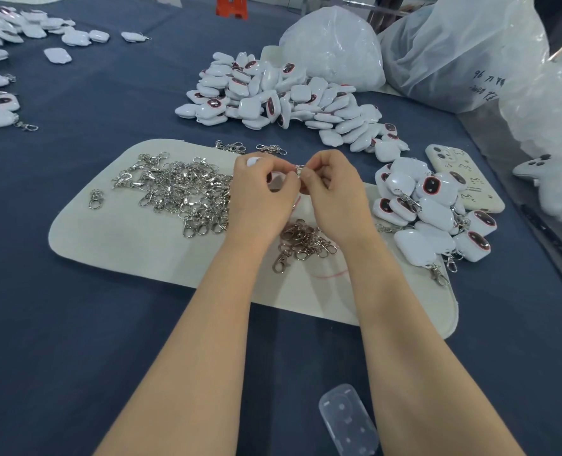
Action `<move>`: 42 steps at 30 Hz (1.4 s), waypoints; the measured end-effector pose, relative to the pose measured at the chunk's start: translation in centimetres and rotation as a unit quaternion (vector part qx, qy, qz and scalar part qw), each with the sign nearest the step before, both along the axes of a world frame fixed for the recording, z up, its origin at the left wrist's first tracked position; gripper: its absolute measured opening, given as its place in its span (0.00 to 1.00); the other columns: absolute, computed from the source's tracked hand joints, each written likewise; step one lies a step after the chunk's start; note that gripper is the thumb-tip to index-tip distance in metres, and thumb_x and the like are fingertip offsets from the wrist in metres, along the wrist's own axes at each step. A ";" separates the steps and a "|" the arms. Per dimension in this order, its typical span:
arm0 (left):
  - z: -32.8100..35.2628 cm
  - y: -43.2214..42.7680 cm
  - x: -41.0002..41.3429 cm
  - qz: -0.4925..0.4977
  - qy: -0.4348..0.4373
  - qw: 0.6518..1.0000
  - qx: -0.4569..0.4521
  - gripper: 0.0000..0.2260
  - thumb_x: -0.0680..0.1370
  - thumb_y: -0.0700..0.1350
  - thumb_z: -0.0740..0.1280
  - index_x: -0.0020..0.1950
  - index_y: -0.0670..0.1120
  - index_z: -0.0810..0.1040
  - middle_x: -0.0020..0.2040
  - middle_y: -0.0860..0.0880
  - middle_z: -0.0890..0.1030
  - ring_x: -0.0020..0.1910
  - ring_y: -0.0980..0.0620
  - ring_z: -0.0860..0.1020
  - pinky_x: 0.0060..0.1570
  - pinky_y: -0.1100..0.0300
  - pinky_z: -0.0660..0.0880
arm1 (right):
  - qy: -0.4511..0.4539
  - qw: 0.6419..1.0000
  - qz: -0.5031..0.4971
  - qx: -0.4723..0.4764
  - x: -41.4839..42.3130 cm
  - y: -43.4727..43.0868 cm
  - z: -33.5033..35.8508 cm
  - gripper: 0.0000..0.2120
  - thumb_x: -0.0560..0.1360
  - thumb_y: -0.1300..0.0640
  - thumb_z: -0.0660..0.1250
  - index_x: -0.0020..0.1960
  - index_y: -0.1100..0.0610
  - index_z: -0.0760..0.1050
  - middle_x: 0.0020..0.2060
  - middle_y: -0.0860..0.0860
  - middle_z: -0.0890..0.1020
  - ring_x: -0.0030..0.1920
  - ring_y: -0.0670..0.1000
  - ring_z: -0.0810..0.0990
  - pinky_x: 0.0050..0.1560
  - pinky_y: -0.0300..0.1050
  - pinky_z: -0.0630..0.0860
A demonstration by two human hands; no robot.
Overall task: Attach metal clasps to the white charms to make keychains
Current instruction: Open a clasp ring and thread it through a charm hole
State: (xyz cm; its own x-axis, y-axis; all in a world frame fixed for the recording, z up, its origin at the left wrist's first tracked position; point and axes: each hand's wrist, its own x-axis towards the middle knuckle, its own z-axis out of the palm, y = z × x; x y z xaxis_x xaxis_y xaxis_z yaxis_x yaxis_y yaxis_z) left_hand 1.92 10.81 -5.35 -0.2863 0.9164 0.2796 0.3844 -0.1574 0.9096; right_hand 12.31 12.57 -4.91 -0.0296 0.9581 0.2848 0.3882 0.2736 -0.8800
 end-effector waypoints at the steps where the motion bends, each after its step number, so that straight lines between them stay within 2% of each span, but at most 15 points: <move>1: -0.1 0.0 0.0 0.002 0.014 1.000 0.001 0.04 0.74 0.39 0.67 0.44 0.48 0.79 0.56 0.46 0.71 0.44 0.67 0.70 0.43 0.84 0.60 | 0.000 1.000 0.000 -0.002 0.0 0.0 0.0 0.12 0.77 0.64 0.62 0.41 0.48 0.67 0.38 0.48 0.78 0.45 0.55 0.80 0.54 0.56 0.76; 5: -0.3 0.2 -0.1 0.010 0.053 0.999 0.004 0.02 0.76 0.41 0.67 0.46 0.46 0.80 0.57 0.46 0.72 0.46 0.61 0.68 0.43 0.84 0.60 | -0.001 1.000 0.010 -0.017 -0.1 0.0 0.1 0.10 0.77 0.63 0.63 0.42 0.50 0.68 0.38 0.50 0.78 0.45 0.55 0.80 0.53 0.53 0.77; 9: -0.3 0.1 -0.2 0.015 0.079 0.997 0.012 0.03 0.77 0.39 0.66 0.47 0.44 0.79 0.59 0.43 0.73 0.43 0.63 0.67 0.43 0.83 0.59 | -0.015 0.999 0.032 -0.025 -0.1 0.0 0.0 0.05 0.77 0.62 0.64 0.46 0.54 0.70 0.39 0.50 0.78 0.44 0.54 0.79 0.51 0.48 0.77; 13: -0.2 -0.1 -0.3 0.013 0.095 0.995 0.019 0.04 0.78 0.37 0.65 0.48 0.41 0.79 0.58 0.42 0.73 0.41 0.67 0.68 0.42 0.84 0.59 | -0.039 0.999 0.029 -0.008 0.0 0.2 -0.1 0.06 0.75 0.62 0.66 0.46 0.53 0.70 0.39 0.46 0.77 0.41 0.46 0.76 0.47 0.38 0.74; 16: -0.2 0.0 -0.3 0.014 0.100 0.995 0.018 0.04 0.78 0.38 0.64 0.49 0.40 0.79 0.56 0.43 0.72 0.41 0.65 0.68 0.42 0.83 0.59 | -0.040 0.999 0.026 0.007 0.0 0.1 -0.1 0.06 0.75 0.63 0.66 0.45 0.53 0.70 0.38 0.43 0.76 0.37 0.39 0.74 0.42 0.29 0.71; 19: -0.3 0.1 -0.5 0.013 0.107 0.994 0.013 0.05 0.78 0.38 0.64 0.50 0.41 0.79 0.53 0.47 0.69 0.41 0.60 0.67 0.42 0.83 0.59 | -0.068 0.996 0.026 0.041 0.1 0.0 -0.1 0.06 0.75 0.63 0.66 0.45 0.55 0.71 0.35 0.41 0.75 0.35 0.33 0.73 0.39 0.25 0.68; 23: -0.3 0.1 -0.5 0.010 0.114 0.993 0.005 0.05 0.78 0.39 0.64 0.50 0.42 0.79 0.52 0.48 0.69 0.41 0.59 0.66 0.40 0.84 0.58 | -0.077 0.994 0.035 0.066 0.0 -0.3 -0.1 0.06 0.74 0.65 0.65 0.44 0.56 0.70 0.33 0.42 0.73 0.34 0.33 0.72 0.38 0.24 0.66; 26: -0.2 0.2 -0.6 0.003 0.105 0.994 -0.010 0.05 0.78 0.40 0.64 0.48 0.43 0.79 0.52 0.46 0.73 0.41 0.59 0.67 0.39 0.82 0.59 | -0.080 0.994 0.036 0.071 0.2 -0.3 0.0 0.06 0.74 0.65 0.64 0.44 0.56 0.69 0.33 0.42 0.73 0.32 0.35 0.71 0.37 0.26 0.66; 29: -0.1 0.5 -0.7 -0.024 0.088 0.995 -0.031 0.05 0.79 0.41 0.64 0.46 0.45 0.79 0.53 0.41 0.78 0.46 0.54 0.73 0.45 0.71 0.67 | -0.068 0.994 0.032 0.074 0.3 -0.2 -0.1 0.06 0.74 0.65 0.64 0.44 0.56 0.70 0.33 0.42 0.73 0.32 0.37 0.71 0.36 0.27 0.67; 32: 0.1 0.4 -0.6 -0.053 0.060 0.996 -0.035 0.06 0.79 0.39 0.63 0.45 0.47 0.78 0.54 0.41 0.76 0.49 0.50 0.77 0.48 0.62 0.74 | -0.047 0.996 0.026 0.070 0.4 -0.2 -0.1 0.06 0.74 0.65 0.65 0.43 0.55 0.70 0.33 0.42 0.74 0.31 0.37 0.72 0.36 0.27 0.67; 33: 0.1 0.3 -0.6 -0.050 0.068 0.996 -0.030 0.06 0.78 0.39 0.63 0.44 0.48 0.77 0.54 0.43 0.75 0.48 0.52 0.75 0.50 0.64 0.72 | -0.040 0.997 0.025 0.065 0.4 -0.2 -0.2 0.06 0.74 0.65 0.65 0.43 0.55 0.71 0.33 0.41 0.74 0.31 0.37 0.72 0.36 0.28 0.67; 35: 0.1 0.1 -0.6 -0.035 0.093 0.995 -0.016 0.06 0.78 0.38 0.64 0.45 0.48 0.77 0.53 0.46 0.72 0.43 0.59 0.70 0.46 0.74 0.64 | -0.031 0.998 0.026 0.055 0.5 -0.1 -0.2 0.06 0.74 0.64 0.65 0.43 0.55 0.71 0.33 0.41 0.74 0.31 0.38 0.72 0.37 0.29 0.68; 38: 0.0 0.0 -0.6 -0.018 0.103 0.994 -0.007 0.05 0.78 0.38 0.64 0.49 0.44 0.79 0.54 0.47 0.69 0.44 0.59 0.67 0.43 0.83 0.59 | -0.037 0.998 0.038 0.043 0.5 -0.2 -0.1 0.07 0.74 0.64 0.66 0.43 0.54 0.71 0.34 0.42 0.75 0.32 0.37 0.72 0.38 0.29 0.68; 42: -0.2 0.1 -0.7 -0.006 0.100 0.995 -0.023 0.06 0.78 0.39 0.63 0.50 0.43 0.79 0.56 0.43 0.74 0.44 0.56 0.68 0.43 0.74 0.61 | -0.050 0.995 0.072 0.048 0.3 -0.4 0.2 0.06 0.75 0.65 0.66 0.44 0.56 0.71 0.33 0.43 0.75 0.32 0.37 0.72 0.37 0.27 0.68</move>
